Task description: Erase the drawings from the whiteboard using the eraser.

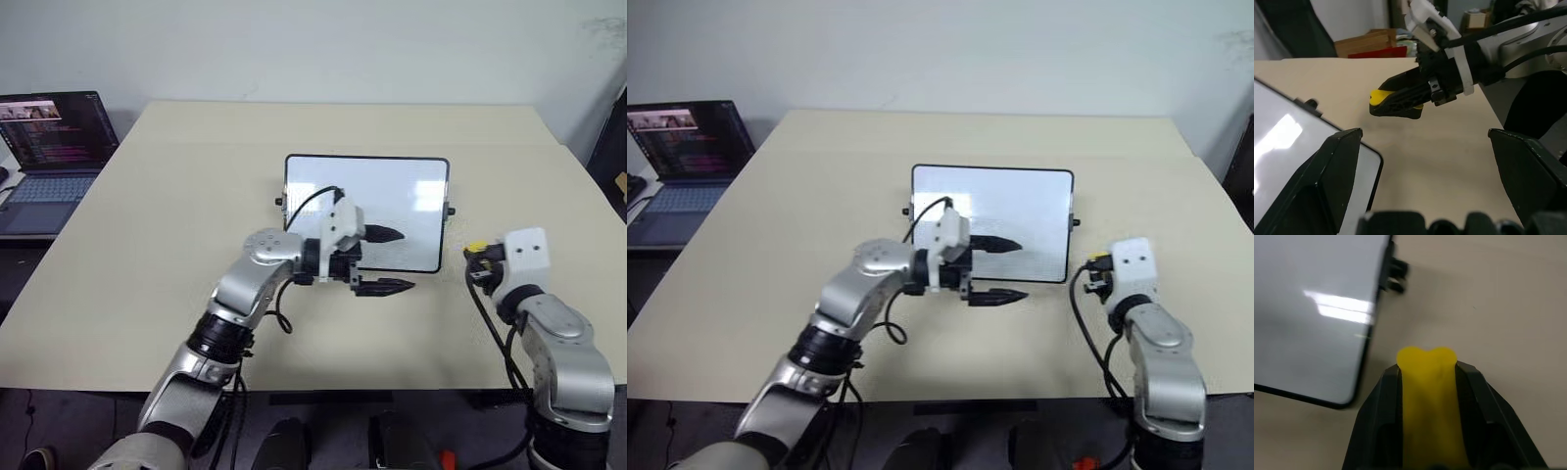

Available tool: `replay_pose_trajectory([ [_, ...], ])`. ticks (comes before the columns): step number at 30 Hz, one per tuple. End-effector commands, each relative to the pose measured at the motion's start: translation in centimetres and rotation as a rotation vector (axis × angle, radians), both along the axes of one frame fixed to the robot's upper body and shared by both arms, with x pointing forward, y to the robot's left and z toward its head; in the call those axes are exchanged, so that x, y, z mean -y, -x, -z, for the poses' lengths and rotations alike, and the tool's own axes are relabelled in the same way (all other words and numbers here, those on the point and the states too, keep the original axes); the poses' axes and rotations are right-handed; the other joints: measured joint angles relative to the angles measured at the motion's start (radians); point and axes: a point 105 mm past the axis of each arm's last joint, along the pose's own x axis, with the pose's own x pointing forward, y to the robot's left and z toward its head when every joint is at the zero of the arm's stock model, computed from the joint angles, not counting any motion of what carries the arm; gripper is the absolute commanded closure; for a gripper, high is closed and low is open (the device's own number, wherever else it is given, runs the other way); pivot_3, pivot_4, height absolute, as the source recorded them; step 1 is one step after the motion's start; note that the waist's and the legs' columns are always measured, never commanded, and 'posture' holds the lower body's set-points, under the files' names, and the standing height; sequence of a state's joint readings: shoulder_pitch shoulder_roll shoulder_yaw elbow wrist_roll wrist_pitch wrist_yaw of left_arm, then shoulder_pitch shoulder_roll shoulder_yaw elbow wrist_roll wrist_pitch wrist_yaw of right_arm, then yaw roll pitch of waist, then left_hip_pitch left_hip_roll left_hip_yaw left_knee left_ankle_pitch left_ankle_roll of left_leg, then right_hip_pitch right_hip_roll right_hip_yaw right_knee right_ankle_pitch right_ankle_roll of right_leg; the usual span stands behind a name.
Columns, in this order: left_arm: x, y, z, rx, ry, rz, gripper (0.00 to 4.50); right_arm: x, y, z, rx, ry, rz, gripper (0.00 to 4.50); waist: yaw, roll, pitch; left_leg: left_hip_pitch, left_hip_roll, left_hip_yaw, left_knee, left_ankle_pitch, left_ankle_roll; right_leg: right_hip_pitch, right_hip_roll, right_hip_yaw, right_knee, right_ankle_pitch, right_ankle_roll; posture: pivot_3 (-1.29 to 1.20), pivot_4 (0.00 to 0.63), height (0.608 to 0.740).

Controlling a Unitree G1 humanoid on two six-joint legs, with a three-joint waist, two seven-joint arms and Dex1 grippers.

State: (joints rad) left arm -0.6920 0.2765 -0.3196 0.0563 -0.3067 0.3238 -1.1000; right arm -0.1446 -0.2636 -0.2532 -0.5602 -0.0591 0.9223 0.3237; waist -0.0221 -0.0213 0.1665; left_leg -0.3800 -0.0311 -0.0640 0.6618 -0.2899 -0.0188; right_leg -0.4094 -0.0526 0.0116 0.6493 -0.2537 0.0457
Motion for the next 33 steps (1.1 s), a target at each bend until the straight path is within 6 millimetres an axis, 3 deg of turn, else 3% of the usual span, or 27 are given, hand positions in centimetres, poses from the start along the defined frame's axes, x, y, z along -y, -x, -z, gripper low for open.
replay_pose_trajectory([
  [1,1.5,-0.1,-0.4,0.077,-0.015,0.041,0.00,1.7,-0.5,0.2,0.013,0.008,0.046,3.38,-0.006,0.000,0.000,0.000,0.000,0.000,0.000,0.000,0.000,0.000,0.000,0.000,0.000,0.000,0.000,0.00,0.150,0.740],
  [7,3.3,0.1,-0.2,0.146,-0.037,0.086,0.00,3.0,-1.8,1.2,-0.002,-0.048,0.070,3.38,-0.009,0.002,0.001,0.000,0.001,0.001,0.000,0.000,0.001,0.000,0.001,0.000,0.001,0.000,0.000,0.00,0.150,0.740],
  [14,3.9,0.2,-0.5,0.181,-0.024,0.074,0.00,3.4,-2.9,1.7,-0.012,-0.064,0.060,3.38,-0.006,0.002,0.001,0.000,0.000,0.001,0.000,0.000,0.001,0.000,0.001,0.001,0.000,0.000,0.000,0.00,0.150,0.740],
  [24,3.4,-0.1,-0.7,0.164,0.014,0.010,0.00,4.4,-3.6,1.3,0.012,-0.076,0.076,0.03,-0.006,0.002,0.000,0.000,0.000,0.001,0.000,0.000,0.001,0.000,0.001,0.001,0.001,0.000,0.000,0.00,0.150,0.740],
  [29,0.8,-1.8,-2.0,0.119,0.108,-0.176,0.00,2.9,-3.3,-2.7,0.190,-0.283,0.004,0.03,-0.009,0.003,0.000,0.000,0.001,0.002,0.001,0.000,0.001,0.000,0.001,0.002,0.002,0.000,0.000,0.00,0.150,0.740],
  [33,-3.9,-2.9,-2.5,0.102,0.176,-0.426,0.00,1.4,-1.7,-4.1,0.258,-0.212,-0.057,0.03,-0.009,0.005,-0.001,0.001,0.002,0.001,0.000,0.000,0.001,0.000,0.001,0.003,0.002,0.000,0.000,0.00,0.150,0.740],
])
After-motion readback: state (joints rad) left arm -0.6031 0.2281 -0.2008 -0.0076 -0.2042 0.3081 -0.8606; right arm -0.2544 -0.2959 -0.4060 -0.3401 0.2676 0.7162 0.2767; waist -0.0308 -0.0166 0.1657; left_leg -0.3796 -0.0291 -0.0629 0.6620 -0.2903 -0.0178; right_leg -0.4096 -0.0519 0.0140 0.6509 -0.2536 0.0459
